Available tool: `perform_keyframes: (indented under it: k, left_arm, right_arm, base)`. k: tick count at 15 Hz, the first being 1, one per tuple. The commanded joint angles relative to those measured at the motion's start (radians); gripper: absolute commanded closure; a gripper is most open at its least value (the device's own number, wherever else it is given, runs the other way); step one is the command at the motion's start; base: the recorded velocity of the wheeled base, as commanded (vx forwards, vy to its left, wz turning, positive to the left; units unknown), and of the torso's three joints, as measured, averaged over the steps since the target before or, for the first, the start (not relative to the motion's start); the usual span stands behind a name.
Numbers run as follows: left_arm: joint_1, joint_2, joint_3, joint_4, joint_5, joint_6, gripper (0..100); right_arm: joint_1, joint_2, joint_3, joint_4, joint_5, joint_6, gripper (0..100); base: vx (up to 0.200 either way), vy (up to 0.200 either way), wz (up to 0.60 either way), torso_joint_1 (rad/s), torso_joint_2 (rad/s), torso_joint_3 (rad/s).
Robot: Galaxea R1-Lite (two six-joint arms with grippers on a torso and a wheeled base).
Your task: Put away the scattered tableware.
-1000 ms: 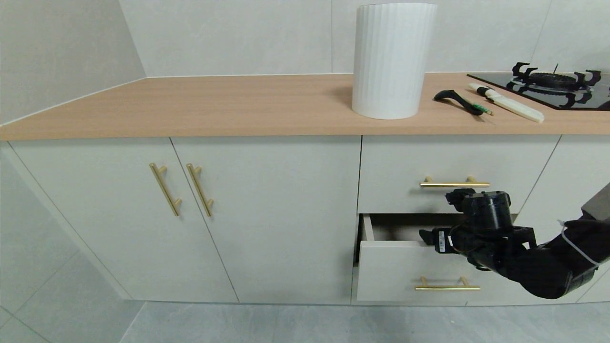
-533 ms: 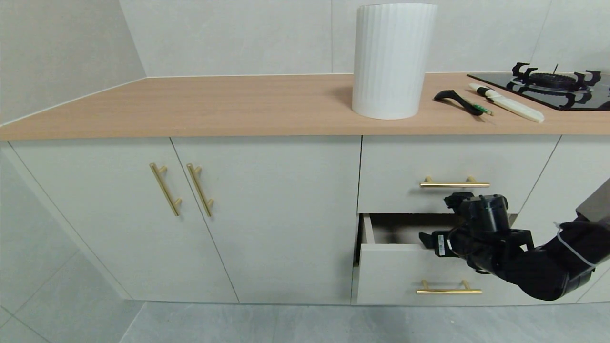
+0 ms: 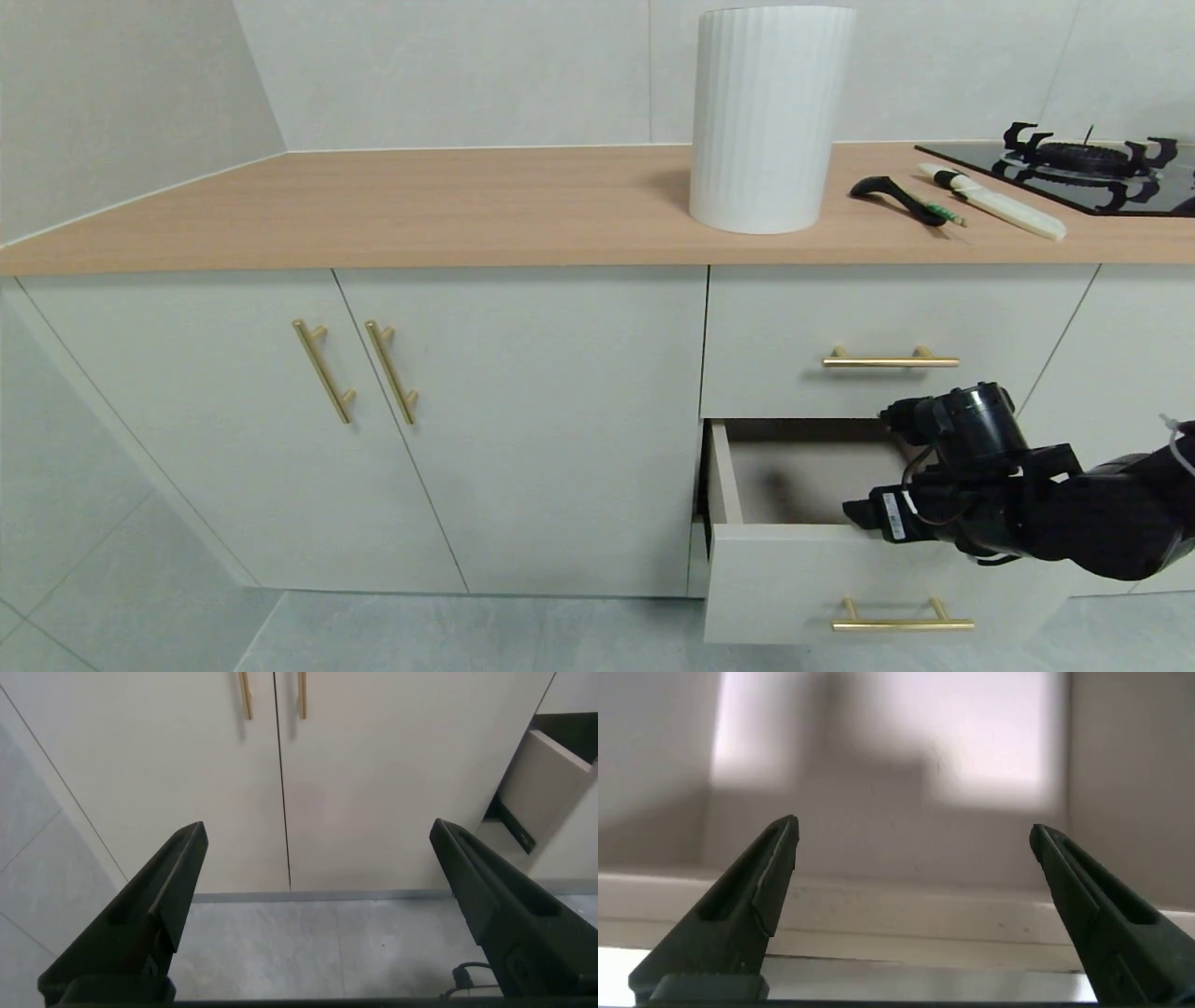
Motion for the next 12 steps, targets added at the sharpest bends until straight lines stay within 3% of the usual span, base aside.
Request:
perform_keyframes:
  k: [1, 12]
  left_arm:
    - [0.000, 0.002, 0.000, 0.000, 0.000, 0.000, 0]
    - [0.000, 0.002, 0.000, 0.000, 0.000, 0.000, 0]
  right_arm:
    - [0.019, -0.078, -0.002, 0.049, 0.008, -0.021, 0]
    - [0.169, -0.222, 0.001, 0.604, 0.002, -0.174, 0]
  base:
    - [0.000, 0.000, 0.00, 0.000, 0.00, 0.000]
    - [0.000, 0.000, 0.00, 0.000, 0.00, 0.000]
